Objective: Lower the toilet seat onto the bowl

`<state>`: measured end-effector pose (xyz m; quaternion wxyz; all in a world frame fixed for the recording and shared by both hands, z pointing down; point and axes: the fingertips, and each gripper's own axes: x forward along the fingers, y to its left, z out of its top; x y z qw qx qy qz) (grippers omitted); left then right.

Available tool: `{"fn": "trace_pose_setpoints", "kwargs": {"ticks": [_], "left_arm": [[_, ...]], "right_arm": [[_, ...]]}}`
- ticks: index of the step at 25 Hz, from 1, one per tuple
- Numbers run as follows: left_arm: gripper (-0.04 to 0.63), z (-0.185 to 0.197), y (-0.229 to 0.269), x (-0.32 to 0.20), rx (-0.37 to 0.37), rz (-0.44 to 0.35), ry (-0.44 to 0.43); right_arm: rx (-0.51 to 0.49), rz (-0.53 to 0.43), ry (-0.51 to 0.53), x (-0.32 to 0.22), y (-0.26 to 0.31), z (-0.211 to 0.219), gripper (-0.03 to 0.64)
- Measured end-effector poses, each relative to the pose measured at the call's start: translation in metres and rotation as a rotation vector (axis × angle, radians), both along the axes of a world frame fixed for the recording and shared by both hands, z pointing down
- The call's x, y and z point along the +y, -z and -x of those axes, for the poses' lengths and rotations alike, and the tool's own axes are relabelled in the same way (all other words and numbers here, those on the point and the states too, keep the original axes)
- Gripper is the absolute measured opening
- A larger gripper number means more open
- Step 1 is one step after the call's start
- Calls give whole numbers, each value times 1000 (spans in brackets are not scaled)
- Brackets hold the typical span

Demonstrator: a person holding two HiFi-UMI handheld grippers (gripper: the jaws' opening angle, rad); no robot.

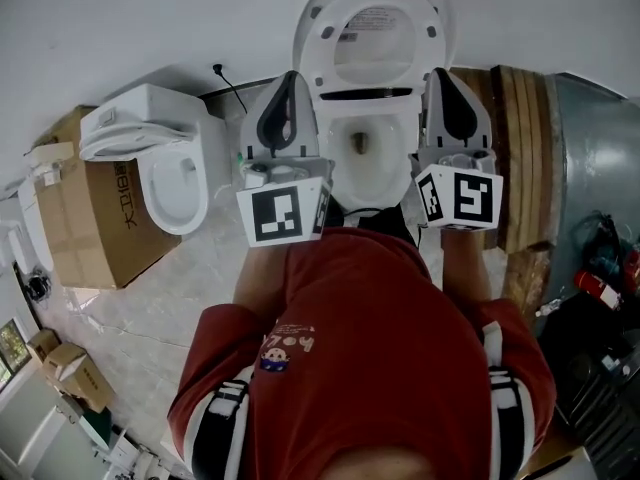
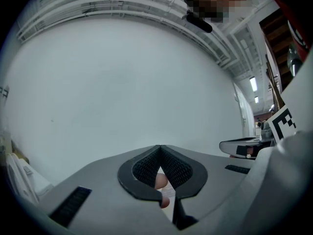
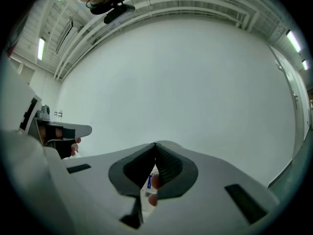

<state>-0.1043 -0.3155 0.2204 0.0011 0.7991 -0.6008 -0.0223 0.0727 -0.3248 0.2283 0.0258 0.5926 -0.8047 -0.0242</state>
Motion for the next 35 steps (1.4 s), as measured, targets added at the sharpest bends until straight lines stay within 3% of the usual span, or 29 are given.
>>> {"fn": "trace_pose_setpoints", "kwargs": {"ticks": [11,23,29,35], "left_arm": [[9,-53,7,-19,6,-18,92],[9,-59,10,-27,4,-21,120],[9,-61,10,-29,10,-22,130],[9,-57,13,-30,11,-25,149]], "right_arm": [[18,12,126,-35,-3,-48,12],[148,39,228,-69,-30,-30,12],[318,38,282,-102,-46,-16,25],[592,104,421,-135,-80,8,149]]}}
